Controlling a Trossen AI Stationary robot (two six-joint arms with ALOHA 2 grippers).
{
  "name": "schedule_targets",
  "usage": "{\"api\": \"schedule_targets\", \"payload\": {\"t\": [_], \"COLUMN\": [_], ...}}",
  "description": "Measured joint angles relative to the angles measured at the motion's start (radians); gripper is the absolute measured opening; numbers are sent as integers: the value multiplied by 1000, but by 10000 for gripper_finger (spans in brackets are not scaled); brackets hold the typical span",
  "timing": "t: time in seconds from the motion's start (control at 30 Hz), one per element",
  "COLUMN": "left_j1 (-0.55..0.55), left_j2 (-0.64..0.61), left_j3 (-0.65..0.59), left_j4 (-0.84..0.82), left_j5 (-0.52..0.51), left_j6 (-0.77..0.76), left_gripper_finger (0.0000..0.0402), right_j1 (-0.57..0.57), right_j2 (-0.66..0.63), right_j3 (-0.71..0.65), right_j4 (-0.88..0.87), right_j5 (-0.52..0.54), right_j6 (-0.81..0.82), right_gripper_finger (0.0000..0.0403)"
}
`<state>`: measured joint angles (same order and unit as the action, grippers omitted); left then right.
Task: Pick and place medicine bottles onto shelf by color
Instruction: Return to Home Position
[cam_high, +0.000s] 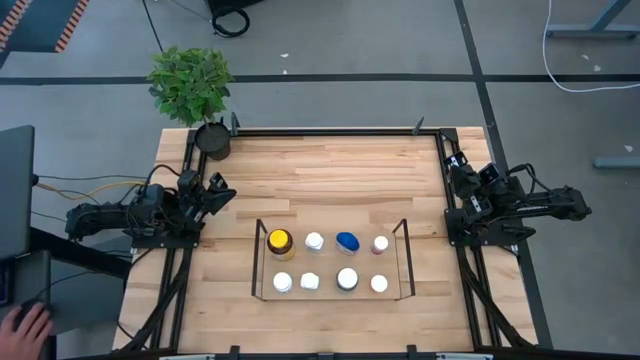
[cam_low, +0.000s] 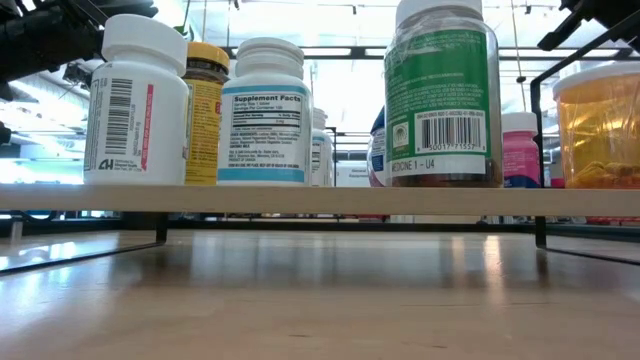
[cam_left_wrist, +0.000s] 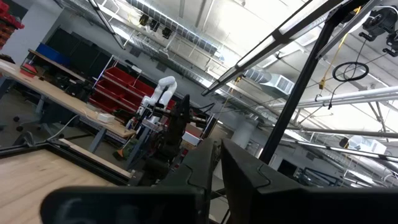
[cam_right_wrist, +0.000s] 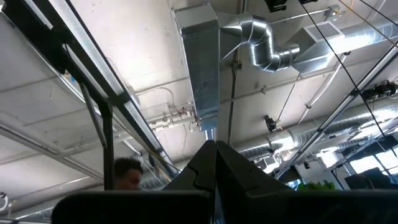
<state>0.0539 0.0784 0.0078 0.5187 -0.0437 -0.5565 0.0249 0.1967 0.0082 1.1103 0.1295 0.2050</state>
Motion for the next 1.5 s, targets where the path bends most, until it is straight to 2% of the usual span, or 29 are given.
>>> {"api": "schedule_targets", "payload": {"t": [0.33, 0.63, 1.0, 1.3, 1.5], "left_j1": [0, 0, 0, 0, 0], "left_j2": [0, 0, 0, 0, 0], "left_j3": [0, 0, 0, 0, 0], "left_j4": [0, 0, 0, 0, 0], "left_j5": [0, 0, 0, 0, 0], "left_j6": [0, -1, 0, 0, 0], "left_gripper_finger": [28, 40, 28, 40, 34], "right_j1": [0, 0, 0, 0, 0], "right_j2": [0, 0, 0, 0, 0], "right_j3": [0, 0, 0, 0, 0], "right_j4": [0, 0, 0, 0, 0], "right_j5": [0, 0, 0, 0, 0], "right_j6": [0, 0, 0, 0, 0], "right_gripper_finger": [12, 12, 12, 12, 12]}}
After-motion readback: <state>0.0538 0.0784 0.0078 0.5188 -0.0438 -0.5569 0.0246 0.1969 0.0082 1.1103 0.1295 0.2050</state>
